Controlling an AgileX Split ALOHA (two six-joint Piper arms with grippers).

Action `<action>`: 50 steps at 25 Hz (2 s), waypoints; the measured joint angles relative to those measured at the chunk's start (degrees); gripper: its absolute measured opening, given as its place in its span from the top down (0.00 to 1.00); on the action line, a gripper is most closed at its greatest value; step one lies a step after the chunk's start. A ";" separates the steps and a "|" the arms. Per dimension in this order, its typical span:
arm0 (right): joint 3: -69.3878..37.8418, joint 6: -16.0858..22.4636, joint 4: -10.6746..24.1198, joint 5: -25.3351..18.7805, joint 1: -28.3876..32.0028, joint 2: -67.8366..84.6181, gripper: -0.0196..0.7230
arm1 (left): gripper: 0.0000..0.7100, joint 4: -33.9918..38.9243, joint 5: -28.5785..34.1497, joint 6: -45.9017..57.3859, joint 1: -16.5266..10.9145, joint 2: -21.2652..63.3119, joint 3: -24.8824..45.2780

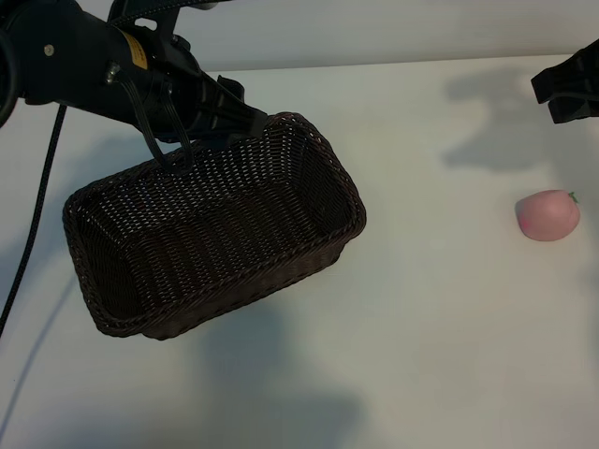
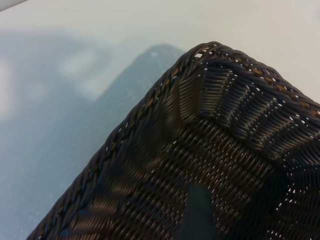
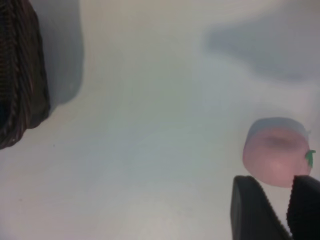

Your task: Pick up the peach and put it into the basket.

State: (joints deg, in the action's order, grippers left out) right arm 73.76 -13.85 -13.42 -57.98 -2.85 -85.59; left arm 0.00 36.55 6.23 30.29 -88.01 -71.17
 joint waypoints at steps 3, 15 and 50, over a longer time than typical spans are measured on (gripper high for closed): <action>0.00 0.00 0.00 0.00 0.00 0.00 0.66 | 0.17 0.00 0.00 0.00 0.00 0.00 0.00; 0.00 0.00 0.00 0.00 0.00 0.00 0.66 | 0.17 0.00 0.00 0.00 0.00 0.00 0.00; 0.00 0.00 0.00 0.00 0.00 0.00 0.65 | 0.17 17.54 9.08 44.49 -11.73 20.33 23.76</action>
State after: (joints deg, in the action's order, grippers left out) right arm 73.76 -13.85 -13.42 -57.98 -2.85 -85.59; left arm 17.54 45.63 50.72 18.56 -67.68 -47.41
